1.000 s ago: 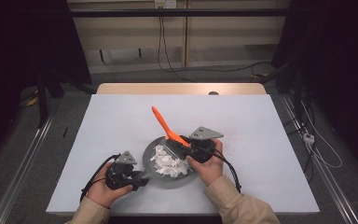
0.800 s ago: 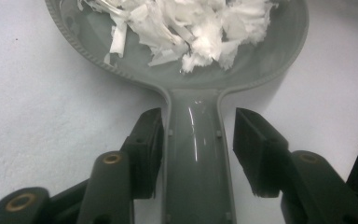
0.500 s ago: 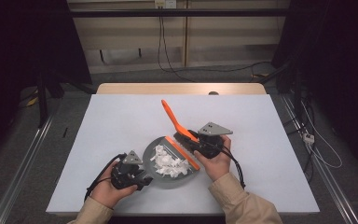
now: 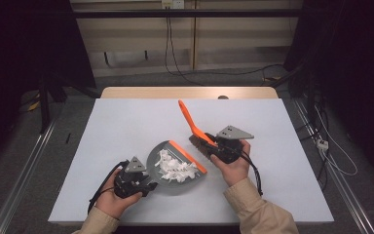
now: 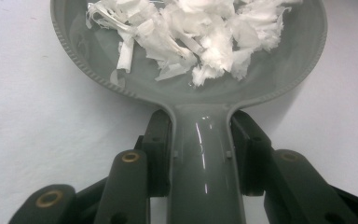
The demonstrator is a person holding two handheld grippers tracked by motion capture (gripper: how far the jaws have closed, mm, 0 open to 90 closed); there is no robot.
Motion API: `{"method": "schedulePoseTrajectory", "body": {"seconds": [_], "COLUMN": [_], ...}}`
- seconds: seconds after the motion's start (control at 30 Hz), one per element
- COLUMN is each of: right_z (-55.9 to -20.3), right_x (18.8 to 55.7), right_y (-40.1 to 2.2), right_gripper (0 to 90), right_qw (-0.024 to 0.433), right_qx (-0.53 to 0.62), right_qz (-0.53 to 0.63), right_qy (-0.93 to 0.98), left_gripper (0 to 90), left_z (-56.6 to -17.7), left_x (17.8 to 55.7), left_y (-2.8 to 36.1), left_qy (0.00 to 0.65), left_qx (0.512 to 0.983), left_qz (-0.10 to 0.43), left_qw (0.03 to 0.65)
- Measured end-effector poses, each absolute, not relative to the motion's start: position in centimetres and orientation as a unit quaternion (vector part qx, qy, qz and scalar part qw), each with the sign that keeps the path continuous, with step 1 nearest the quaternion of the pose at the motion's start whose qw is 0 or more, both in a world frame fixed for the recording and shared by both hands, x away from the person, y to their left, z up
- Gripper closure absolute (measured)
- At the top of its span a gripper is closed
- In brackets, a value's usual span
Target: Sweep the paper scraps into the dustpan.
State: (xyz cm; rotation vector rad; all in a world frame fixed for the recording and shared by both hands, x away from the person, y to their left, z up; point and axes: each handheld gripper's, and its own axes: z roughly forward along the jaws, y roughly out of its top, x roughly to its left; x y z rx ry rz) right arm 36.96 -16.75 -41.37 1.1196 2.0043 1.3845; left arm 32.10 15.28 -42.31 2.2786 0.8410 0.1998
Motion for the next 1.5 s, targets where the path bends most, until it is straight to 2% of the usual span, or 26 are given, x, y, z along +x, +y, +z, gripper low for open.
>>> {"method": "schedulePoseTrajectory", "body": {"seconds": [0.5, 1.5], "right_z": [-40.9, -40.9], "right_x": [36.7, 36.2], "right_y": [-18.6, -22.2], "right_gripper": [71.3, 71.4], "right_qw": [0.24, 0.246], "right_qx": [0.419, 0.442], "right_qz": [0.504, 0.5], "right_qy": [0.716, 0.703], "left_gripper": [63.0, 63.0], "left_z": [-41.4, -40.8], "left_x": [32.6, 33.4], "left_y": [17.4, 19.7], "left_qy": [0.369, 0.407], "left_qx": [0.843, 0.819], "left_qz": [0.093, 0.106], "left_qw": [0.38, 0.39]}}
